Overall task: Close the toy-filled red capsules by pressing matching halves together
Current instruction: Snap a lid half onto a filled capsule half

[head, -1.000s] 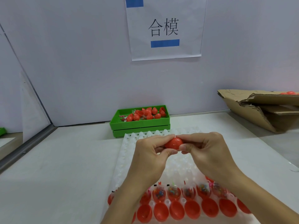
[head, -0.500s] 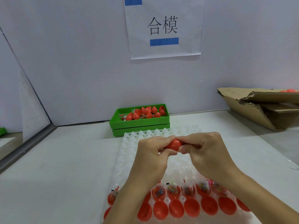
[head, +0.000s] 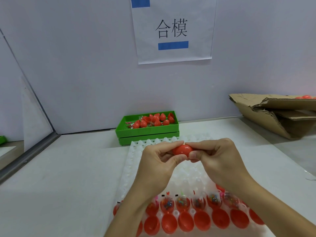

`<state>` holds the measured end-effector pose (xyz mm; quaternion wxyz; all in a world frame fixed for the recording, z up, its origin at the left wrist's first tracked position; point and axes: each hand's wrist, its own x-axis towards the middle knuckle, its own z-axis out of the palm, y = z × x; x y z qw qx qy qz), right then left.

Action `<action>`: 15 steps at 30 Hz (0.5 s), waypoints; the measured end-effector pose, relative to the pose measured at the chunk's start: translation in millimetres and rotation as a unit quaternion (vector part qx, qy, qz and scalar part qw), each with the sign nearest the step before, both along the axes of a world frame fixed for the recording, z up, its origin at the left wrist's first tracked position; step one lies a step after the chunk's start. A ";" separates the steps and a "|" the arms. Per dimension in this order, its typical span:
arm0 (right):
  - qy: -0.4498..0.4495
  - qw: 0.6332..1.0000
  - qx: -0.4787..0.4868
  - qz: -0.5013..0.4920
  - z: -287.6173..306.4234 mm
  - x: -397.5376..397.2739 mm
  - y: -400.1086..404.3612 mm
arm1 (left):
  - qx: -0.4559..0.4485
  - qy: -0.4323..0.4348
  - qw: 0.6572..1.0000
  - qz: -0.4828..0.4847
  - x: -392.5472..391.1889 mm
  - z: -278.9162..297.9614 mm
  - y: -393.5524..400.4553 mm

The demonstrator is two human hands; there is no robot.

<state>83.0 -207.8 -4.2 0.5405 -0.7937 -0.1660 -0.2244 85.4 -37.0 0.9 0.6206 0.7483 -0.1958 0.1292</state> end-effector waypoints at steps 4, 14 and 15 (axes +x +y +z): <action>0.014 1.000 0.020 0.003 0.2 0.1 1.5 | -0.015 0.015 0.999 0.041 -1.8 0.8 -5.7; -0.033 0.998 -0.047 -0.013 0.9 -2.1 4.6 | 0.037 -0.014 0.994 0.106 -3.7 -3.6 -12.2; -0.037 0.998 -0.054 -0.016 1.2 -2.4 4.9 | 0.037 -0.016 0.993 0.107 -3.8 -4.5 -12.8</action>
